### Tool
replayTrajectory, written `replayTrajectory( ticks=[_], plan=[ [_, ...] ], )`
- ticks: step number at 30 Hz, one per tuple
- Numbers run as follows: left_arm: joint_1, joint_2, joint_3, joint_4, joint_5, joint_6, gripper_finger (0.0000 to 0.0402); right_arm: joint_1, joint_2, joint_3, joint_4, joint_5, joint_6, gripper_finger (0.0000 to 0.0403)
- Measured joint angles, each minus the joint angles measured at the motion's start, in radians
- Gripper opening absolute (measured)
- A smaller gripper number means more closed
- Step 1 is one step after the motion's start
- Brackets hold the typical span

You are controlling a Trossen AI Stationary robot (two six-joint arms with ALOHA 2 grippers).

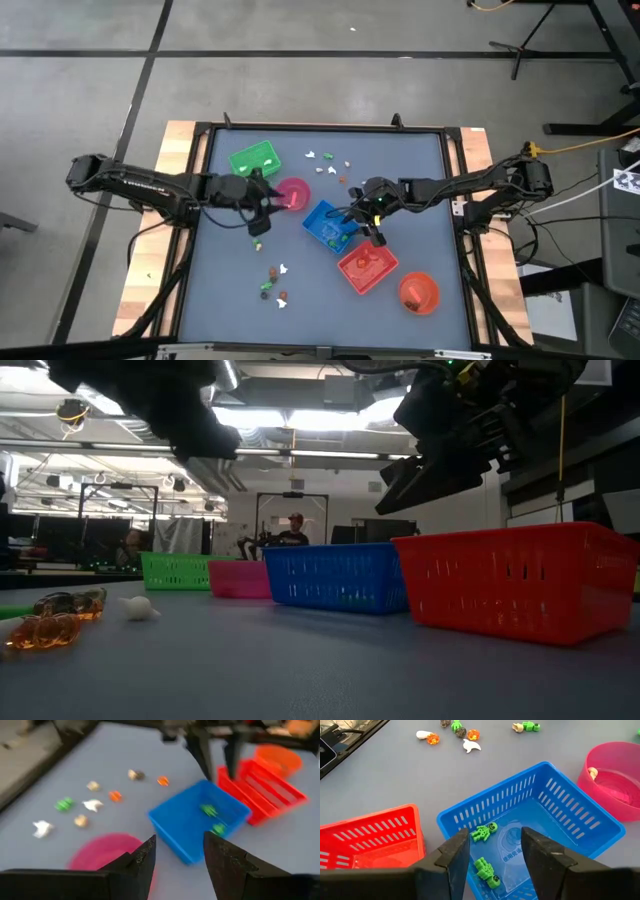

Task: Sort Halloween decoration
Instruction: Put the light brown skull toy into the light red bin

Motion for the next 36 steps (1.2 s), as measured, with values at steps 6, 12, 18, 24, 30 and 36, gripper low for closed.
replayTrajectory(
  ticks=[6, 12, 18, 24, 30, 36],
  plan=[
    [-0.116, 0.0, 0.0, -0.189, 0.0, -0.172, 0.0148, 0.0, 0.0, 0.0, 0.0, 0.0, 0.0, 0.0177],
    [-0.205, 0.0, 0.0, -0.359, 0.0, -0.361, 0.0148, 0.0, 0.0, 0.0, -0.001, 0.0, 0.0, 0.0177],
    [-0.265, 0.039, 0.0, -0.367, -0.01, -0.411, 0.0148, 0.0, 0.0, 0.0, -0.004, 0.0, 0.0, 0.0177],
    [-0.292, 0.12, 0.0, -0.352, -0.012, -0.413, 0.0148, 0.0, 0.0, 0.0, -0.008, 0.0, 0.0, 0.0177],
    [-0.297, 0.179, 0.0, -0.337, -0.012, -0.441, 0.0148, 0.0, 0.0, 0.0, -0.008, 0.0, 0.0, 0.0177],
    [-0.297, 0.21, 0.0, -0.336, -0.012, -0.49, 0.0156, 0.0, 0.0, 0.0, -0.008, 0.0, 0.0, 0.0177]
  ],
)
